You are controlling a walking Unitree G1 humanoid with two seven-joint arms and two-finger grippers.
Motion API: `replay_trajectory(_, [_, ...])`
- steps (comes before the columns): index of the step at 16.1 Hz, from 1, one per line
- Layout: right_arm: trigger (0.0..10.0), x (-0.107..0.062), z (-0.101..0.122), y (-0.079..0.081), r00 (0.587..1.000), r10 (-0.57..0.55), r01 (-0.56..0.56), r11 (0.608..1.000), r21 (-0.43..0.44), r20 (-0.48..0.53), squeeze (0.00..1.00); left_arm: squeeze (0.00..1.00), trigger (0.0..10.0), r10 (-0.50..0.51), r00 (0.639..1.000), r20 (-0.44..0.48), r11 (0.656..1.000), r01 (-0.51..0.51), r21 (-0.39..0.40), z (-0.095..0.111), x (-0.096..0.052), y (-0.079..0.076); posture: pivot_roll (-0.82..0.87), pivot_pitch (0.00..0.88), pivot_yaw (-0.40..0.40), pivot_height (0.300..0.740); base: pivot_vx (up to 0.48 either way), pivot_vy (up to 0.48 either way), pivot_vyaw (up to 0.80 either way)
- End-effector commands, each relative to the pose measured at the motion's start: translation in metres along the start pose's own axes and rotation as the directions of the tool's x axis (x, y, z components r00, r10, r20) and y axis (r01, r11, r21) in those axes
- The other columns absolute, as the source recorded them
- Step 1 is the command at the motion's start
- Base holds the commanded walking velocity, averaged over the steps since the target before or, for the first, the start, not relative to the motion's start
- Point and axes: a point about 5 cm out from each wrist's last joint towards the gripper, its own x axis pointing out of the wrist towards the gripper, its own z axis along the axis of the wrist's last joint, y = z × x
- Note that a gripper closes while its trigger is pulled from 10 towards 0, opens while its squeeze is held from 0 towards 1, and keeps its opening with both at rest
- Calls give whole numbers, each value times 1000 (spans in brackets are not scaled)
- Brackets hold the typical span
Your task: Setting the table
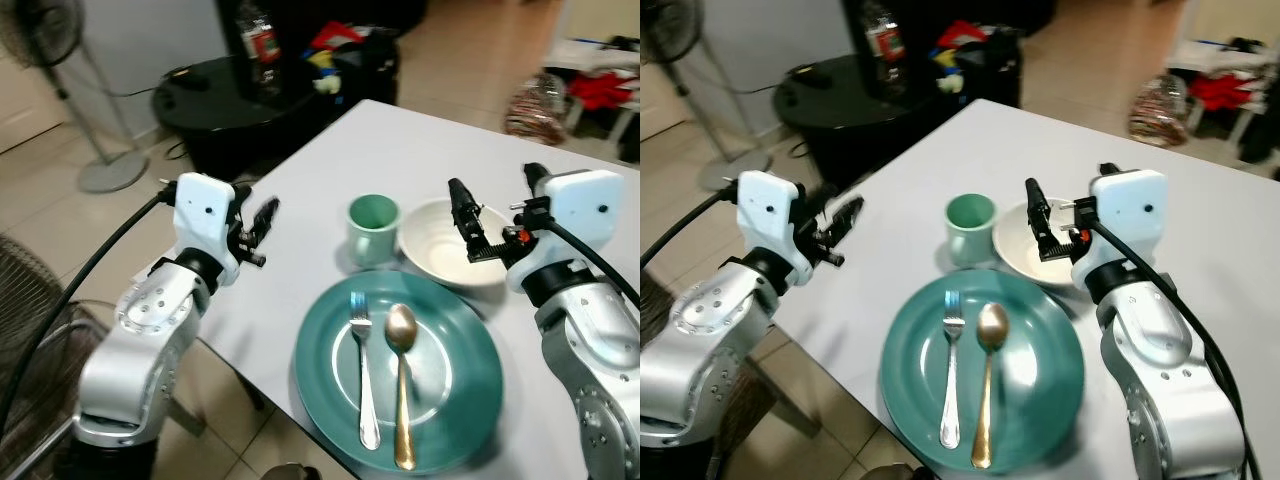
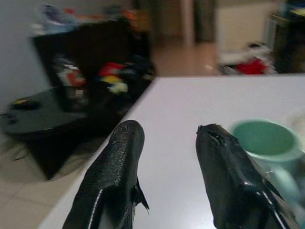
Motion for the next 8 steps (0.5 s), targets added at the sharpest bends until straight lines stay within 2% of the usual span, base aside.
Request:
replay_trajectory(1, [10000, -1, 2, 1, 1000, -8, 8, 1000, -1, 18, 1000, 125, 10000, 72, 997, -8, 997, -72, 6, -2, -3, 9, -21, 0, 99, 740, 0, 0, 800])
replay_trajectory(2, [10000, 2, 3, 4, 999, -6, 6, 1000, 20, 31, 1000, 141, 10000, 182, 981, 61, 982, -185, 44, 3, -7, 17, 0, 0, 78, 740, 0, 0, 800])
replay_trajectory(3, [10000, 4, 4, 8, 999, 17, -18, 999, 30, 44, 1000, 157, 10000, 218, 973, 72, 974, -222, 54, 3, -9, 23, 2, 0, 77, 740, 0, 0, 800])
replay_trajectory(5, [10000, 4, 5, 11, 998, 31, -32, 999, 28, 51, 1000, 133, 10000, 230, 970, 77, 972, -233, 41, 3, -11, 26, -4, 0, 71, 740, 0, 0, 800])
replay_trajectory(7, [10000, 4, 9, 9, 998, 35, -36, 999, 30, 44, 1000, 118, 10000, 196, 978, 69, 979, -199, 36, 1, -13, 20, 6, 0, 52, 740, 0, 0, 800])
replay_trajectory(8, [10000, 6, 9, 8, 998, 43, -44, 999, 27, 35, 1000, 59, 10000, 134, 990, 40, 990, -135, 40, -1, -15, 13, 33, 0, 30, 740, 0, 0, 800])
